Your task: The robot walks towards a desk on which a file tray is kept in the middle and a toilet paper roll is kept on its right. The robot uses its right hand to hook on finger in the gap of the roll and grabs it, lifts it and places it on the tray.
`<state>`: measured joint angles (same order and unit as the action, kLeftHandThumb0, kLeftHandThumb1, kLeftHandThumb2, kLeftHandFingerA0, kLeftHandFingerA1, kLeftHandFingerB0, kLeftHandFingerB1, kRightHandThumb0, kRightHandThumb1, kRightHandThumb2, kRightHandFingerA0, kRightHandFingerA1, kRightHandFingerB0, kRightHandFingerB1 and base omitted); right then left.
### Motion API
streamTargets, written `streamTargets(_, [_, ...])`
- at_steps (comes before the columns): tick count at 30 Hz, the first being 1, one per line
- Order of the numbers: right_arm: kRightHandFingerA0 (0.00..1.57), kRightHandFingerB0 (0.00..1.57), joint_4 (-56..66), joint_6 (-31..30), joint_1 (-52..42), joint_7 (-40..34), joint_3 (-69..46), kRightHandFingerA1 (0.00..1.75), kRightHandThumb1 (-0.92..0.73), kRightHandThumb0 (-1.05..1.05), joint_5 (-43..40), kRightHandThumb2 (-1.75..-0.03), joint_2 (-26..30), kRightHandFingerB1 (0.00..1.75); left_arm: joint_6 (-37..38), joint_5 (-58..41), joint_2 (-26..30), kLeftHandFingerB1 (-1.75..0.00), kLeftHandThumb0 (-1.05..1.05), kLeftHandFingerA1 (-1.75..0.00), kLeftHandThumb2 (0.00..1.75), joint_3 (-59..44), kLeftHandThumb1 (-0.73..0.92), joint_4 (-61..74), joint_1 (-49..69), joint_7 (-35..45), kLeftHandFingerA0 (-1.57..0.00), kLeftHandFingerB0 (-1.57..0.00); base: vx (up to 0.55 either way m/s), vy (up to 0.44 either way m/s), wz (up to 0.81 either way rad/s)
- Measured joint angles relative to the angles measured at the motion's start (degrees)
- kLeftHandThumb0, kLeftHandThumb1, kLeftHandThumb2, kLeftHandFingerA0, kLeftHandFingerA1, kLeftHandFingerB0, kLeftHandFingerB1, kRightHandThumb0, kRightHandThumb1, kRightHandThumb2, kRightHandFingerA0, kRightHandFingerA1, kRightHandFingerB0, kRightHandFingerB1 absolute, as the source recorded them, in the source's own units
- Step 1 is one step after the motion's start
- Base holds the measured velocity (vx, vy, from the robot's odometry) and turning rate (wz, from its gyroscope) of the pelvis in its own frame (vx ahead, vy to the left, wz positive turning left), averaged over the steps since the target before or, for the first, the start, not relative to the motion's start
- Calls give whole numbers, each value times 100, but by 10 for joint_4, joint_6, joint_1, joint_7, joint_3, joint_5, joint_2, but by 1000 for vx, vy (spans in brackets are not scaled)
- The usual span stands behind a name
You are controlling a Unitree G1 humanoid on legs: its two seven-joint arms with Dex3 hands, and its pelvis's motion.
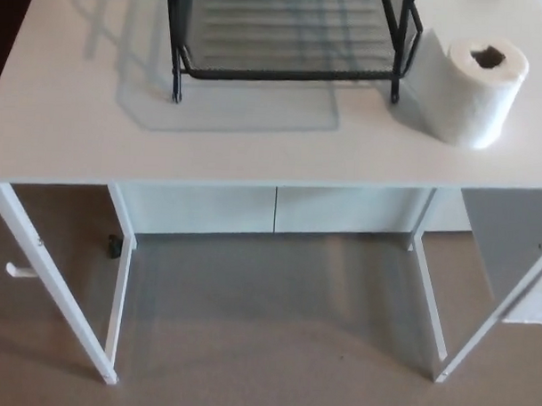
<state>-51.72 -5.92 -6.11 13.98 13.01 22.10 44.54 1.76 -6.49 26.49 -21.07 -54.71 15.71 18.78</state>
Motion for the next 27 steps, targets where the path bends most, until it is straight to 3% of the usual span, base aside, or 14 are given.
streamTargets(1, [34,40,0,0,0,0,0,61,-62,-61,0,-104,0,57,0,0,0,-37,-72,-44,63,0,78,-1,-1,0,-43,-30,158,-58,9])
streamTargets(2, [34,40,0,0,0,0,0,61,-62,-61,0,-104,-1,57,0,0,1,-44,-74,-49,83,0,68,-2,-3,0,-37,-28,82,-91,8])
streamTargets(3, [34,40,0,0,0,0,0,61,-62,-61,0,-104,-1,57,0,0,1,-35,-70,-42,64,0,80,-2,-3,0,-40,-27,134,-125,17])
streamTargets(9, [34,40,0,-1,2,-1,-2,61,-62,-61,0,-104,-5,57,0,0,2,-35,-70,-43,64,6,81,22,-2,1,-40,-26,271,-159,10])
streamTargets(10, [34,40,-1,-1,2,-1,-3,61,-62,-61,0,-104,-4,57,0,0,2,-44,-75,-50,84,7,70,22,-2,1,-36,-27,163,-116,-3])
streamTargets(11, [34,40,0,-1,2,-1,-3,61,-62,-61,-1,-104,-5,57,0,0,2,-35,-71,-44,64,9,81,21,-3,1,-40,-26,176,-99,2])
streamTargets(23, [34,40,-5,0,1,-2,-3,61,-62,-61,-1,-104,-9,57,1,-1,8,-37,-72,-45,64,17,78,-5,-15,1,-43,-29,210,104,1])
streamTargets(24, [34,40,-4,1,2,-2,-3,61,-62,-61,-1,-104,-9,57,1,-1,11,-45,-75,-50,83,16,69,-6,-16,1,-38,-29,152,213,11])
streamTargets(25, [34,40,-4,1,3,-2,-3,61,-62,-61,-1,-104,-9,57,1,-1,13,-35,-69,-42,63,15,78,-6,-17,0,-42,-29,109,121,-1])
streamTargets(27, [34,40,-5,1,2,-2,-3,61,-62,-61,-1,-104,-10,57,1,-2,12,-35,-67,-42,63,14,77,-3,-15,0,-45,-32,144,63,3])
